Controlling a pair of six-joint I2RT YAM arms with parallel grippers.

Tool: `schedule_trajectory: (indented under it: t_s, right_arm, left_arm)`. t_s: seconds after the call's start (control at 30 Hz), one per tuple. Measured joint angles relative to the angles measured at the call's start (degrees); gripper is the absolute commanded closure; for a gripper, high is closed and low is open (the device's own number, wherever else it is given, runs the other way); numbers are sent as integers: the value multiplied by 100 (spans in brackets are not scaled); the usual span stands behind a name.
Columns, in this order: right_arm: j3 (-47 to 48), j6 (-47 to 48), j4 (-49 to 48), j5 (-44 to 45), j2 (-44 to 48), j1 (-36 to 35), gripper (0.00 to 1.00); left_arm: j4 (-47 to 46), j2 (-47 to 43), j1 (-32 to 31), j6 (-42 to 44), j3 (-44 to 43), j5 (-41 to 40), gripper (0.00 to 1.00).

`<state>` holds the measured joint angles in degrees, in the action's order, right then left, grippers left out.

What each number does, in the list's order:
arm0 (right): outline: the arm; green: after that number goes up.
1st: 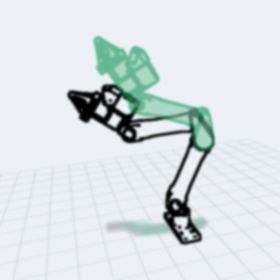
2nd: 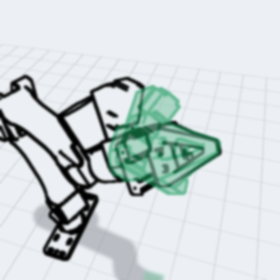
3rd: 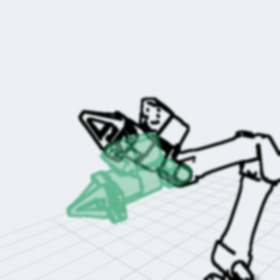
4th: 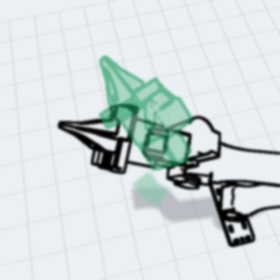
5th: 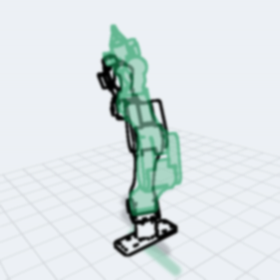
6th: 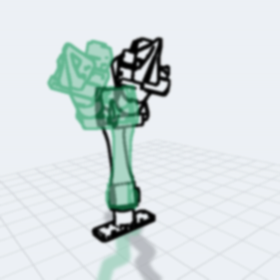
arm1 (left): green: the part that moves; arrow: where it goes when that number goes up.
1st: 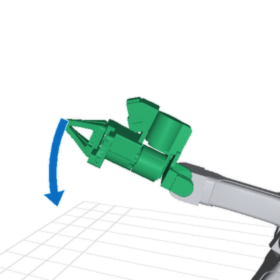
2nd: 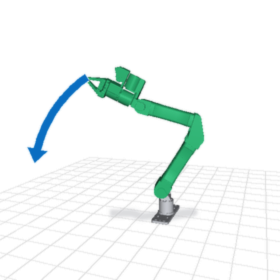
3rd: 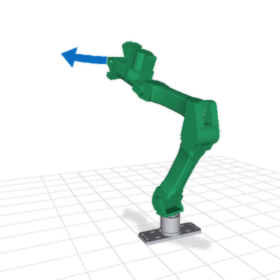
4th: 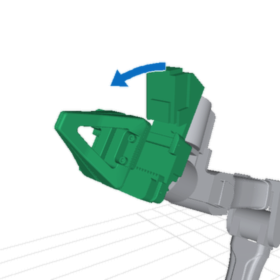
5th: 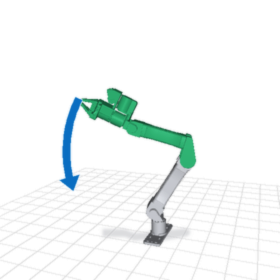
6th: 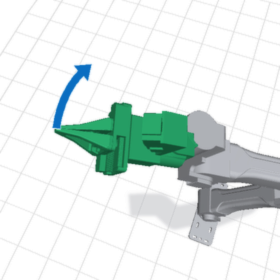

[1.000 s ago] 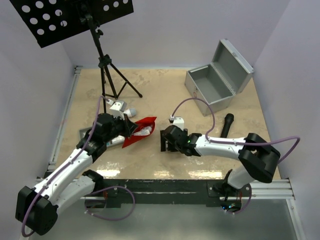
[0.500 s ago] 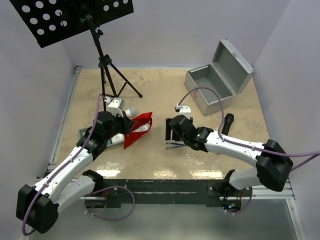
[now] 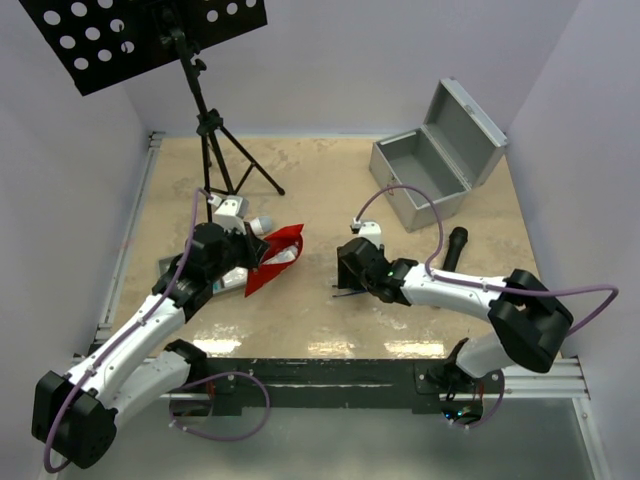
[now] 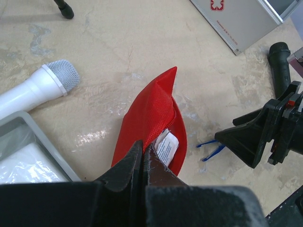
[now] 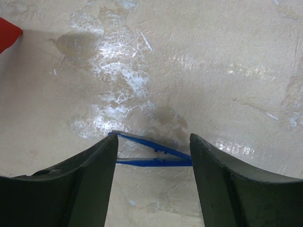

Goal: Organize the medicine kit
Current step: Pick up the medical item at the center of the board.

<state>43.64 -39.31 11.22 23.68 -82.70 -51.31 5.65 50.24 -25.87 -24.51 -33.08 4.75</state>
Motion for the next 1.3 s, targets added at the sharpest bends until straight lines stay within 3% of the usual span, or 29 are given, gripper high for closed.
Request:
schedule_trajectory:
  t_s: [0.4,0.83,1.17,1.3]
  right_arm:
    - [-195,15,-190,-380,-157,-46,35]
    - [61,13,-133,-90,-715,-525,37]
    - [127,-15,31,24,-734,-577,61]
    - [127,-35,52,17,-723,-577,61]
  left_arm:
    - [-7,9,0,-2,4,101,100]
    - [-39,39,0,-39,17,149,100]
    - [-37,37,0,-39,20,146,100]
    - [-39,37,0,-39,20,146,100]
